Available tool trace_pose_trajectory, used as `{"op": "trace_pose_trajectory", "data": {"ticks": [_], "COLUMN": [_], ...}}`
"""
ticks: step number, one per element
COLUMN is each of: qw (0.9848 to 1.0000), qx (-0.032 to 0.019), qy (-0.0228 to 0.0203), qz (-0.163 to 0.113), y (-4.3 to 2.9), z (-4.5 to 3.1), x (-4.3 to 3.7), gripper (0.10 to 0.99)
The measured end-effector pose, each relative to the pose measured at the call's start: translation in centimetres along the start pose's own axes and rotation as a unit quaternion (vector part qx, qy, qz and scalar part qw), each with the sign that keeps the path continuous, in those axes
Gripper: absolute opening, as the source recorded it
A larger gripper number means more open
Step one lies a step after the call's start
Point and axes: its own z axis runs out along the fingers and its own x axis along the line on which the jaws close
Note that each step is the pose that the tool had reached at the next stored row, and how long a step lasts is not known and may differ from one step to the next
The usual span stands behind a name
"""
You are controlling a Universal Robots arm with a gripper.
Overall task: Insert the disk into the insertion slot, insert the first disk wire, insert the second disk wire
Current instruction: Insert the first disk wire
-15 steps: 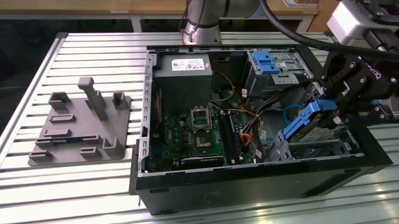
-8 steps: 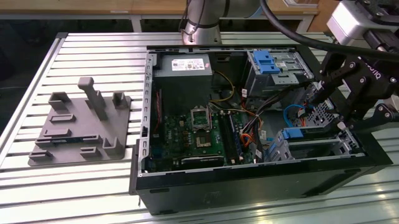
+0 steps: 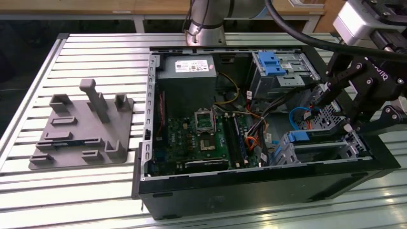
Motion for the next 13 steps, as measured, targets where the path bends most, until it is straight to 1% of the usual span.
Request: {"op": "trace_pose_trajectory", "data": {"ticks": [9, 10, 11, 13], "qw": [1.0000, 1.0000, 1.0000, 0.9996], "qx": [0.0000, 0.0001, 0.0005, 0.0014], "qy": [0.0001, 0.0020, 0.0088, 0.0267], "qz": [0.000, 0.000, 0.000, 0.001], "y": [0.00, 0.01, 0.03, 0.05], "z": [0.00, 0.01, 0.04, 0.08], "x": [-0.04, -0.21, -0.53, -1.08], "gripper": [0.616, 0.616, 0.616, 0.616]}}
